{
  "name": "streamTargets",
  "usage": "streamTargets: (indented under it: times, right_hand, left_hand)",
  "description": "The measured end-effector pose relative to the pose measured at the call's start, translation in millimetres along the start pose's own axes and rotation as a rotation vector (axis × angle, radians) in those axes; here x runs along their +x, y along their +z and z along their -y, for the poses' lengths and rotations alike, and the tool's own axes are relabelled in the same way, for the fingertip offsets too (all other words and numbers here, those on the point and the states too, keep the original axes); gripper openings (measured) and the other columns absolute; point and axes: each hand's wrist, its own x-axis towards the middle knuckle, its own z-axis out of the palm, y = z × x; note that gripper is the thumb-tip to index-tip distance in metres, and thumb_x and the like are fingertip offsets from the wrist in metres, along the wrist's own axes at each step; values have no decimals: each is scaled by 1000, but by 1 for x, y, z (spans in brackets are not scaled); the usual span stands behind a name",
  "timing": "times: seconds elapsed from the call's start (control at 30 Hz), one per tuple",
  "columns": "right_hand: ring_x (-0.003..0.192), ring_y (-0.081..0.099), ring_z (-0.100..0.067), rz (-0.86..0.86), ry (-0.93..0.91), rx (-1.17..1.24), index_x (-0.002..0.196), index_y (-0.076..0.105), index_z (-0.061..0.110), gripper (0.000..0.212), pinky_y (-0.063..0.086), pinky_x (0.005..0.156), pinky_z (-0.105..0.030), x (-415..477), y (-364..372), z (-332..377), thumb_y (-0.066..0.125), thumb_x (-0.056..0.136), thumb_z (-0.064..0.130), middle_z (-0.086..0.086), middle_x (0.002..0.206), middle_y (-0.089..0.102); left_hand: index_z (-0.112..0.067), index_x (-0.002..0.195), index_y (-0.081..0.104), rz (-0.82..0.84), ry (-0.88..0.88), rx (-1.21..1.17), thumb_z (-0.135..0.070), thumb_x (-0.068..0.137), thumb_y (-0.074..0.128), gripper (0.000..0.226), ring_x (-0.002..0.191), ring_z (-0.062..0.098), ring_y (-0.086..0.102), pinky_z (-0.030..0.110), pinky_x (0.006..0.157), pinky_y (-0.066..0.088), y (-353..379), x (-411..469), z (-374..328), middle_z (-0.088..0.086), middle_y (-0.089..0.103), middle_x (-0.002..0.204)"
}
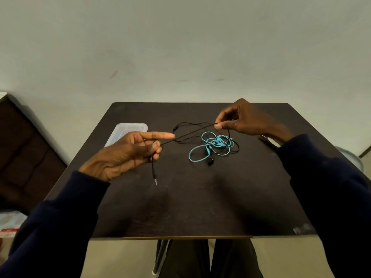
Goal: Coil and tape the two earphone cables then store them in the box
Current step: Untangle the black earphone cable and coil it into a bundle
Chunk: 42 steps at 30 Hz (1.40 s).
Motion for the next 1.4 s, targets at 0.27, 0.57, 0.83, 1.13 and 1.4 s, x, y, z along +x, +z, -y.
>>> streamTargets:
  times: [0.27, 0.57, 0.83, 1.13, 1.4]
  right_hand:
    - [51, 61, -8, -114, 21, 218, 90, 79, 16, 16, 48, 46, -16, -15, 23, 19, 79, 84, 31, -2, 73, 75]
    - [56, 67, 4, -147, 1, -22, 89, 80, 20, 7, 45, 57, -6, -17, 73, 19, 78, 85, 26, 23, 61, 69]
    - [56, 63, 4, -85, -29, 43, 85, 80, 19, 7, 40, 56, -8, -10, 111, 35, 79, 84, 26, 9, 67, 74]
    - [46, 57, -10, 61, 183, 241, 80, 76, 10, 19, 43, 45, -18, -28, 68, 9, 77, 86, 28, -6, 65, 73]
    - [54, 65, -16, -17, 127, 229, 89, 78, 15, 22, 55, 53, -21, -47, 19, 2, 76, 80, 34, -7, 72, 75]
  left_hand:
    - [-7, 114, 73, -79, -121, 125, -27, 86, 67, 35, 96, 24, 73, 27, 84, 59, 31, 0, 15, 13, 74, 104]
    - [-2, 101, 74, -346, -255, 521, -9, 97, 64, 13, 83, 22, 75, 33, 75, 64, 30, 0, 28, 15, 77, 94]
    - [-16, 127, 69, -317, 204, 812, -16, 93, 70, 34, 101, 5, 69, 20, 90, 53, 45, 15, 17, -2, 74, 117]
    - [-12, 89, 74, -579, 136, 587, -16, 101, 60, 19, 60, 1, 64, 14, 56, 49, 16, 19, 17, -4, 72, 70]
    - [-5, 94, 74, -639, -129, 803, -14, 99, 62, 16, 56, 5, 69, 14, 54, 51, 5, 5, 17, 6, 76, 80]
